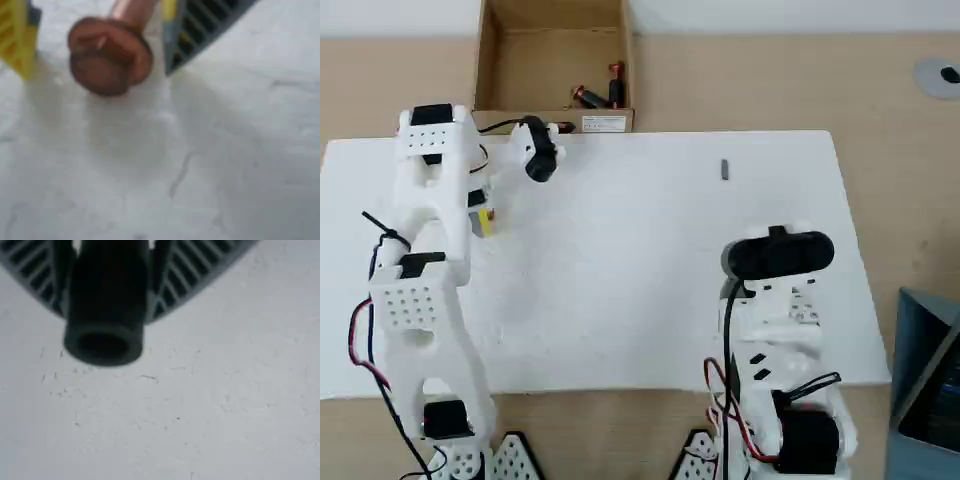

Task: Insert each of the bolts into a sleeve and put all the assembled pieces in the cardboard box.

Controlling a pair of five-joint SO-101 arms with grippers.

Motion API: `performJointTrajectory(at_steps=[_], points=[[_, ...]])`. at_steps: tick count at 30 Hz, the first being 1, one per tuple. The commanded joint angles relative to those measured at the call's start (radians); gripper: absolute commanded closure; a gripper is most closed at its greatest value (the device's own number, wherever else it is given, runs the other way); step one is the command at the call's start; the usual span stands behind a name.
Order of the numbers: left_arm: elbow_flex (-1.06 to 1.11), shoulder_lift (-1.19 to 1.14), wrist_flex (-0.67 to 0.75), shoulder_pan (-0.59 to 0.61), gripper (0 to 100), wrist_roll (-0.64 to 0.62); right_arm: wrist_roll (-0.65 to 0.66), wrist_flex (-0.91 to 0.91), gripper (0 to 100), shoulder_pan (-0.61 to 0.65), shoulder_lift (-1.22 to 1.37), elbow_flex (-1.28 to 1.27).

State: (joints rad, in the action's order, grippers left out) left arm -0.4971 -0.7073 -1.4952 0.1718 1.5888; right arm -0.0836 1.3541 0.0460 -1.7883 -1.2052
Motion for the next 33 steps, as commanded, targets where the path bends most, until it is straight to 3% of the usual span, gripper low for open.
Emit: performJointTrajectory(at_steps=[1, 5, 11, 18, 29, 33], points=[[-0.058, -0.027, 0.012, 0.018, 81, 0.028, 0.009, -0.008, 98.9, -0.007, -0.019, 0.007], [-0.117, -0.061, 0.009, 0.02, 83, 0.023, 0.009, -0.008, 98.9, -0.007, -0.019, 0.007], [-0.152, -0.107, 0.006, 0.02, 94, 0.028, 0.009, -0.008, 98.9, -0.007, -0.019, 0.007], [-0.152, -0.12, 0.006, 0.02, 99, 0.025, 0.009, -0.008, 98.9, -0.007, -0.019, 0.007], [-0.175, -0.11, 0.003, 0.012, 100, 0.018, 0.009, -0.008, 98.9, -0.007, -0.019, 0.007], [-0.262, -0.11, -0.098, 0.012, 100, 0.002, 0.009, -0.008, 98.9, -0.007, -0.019, 0.007]])
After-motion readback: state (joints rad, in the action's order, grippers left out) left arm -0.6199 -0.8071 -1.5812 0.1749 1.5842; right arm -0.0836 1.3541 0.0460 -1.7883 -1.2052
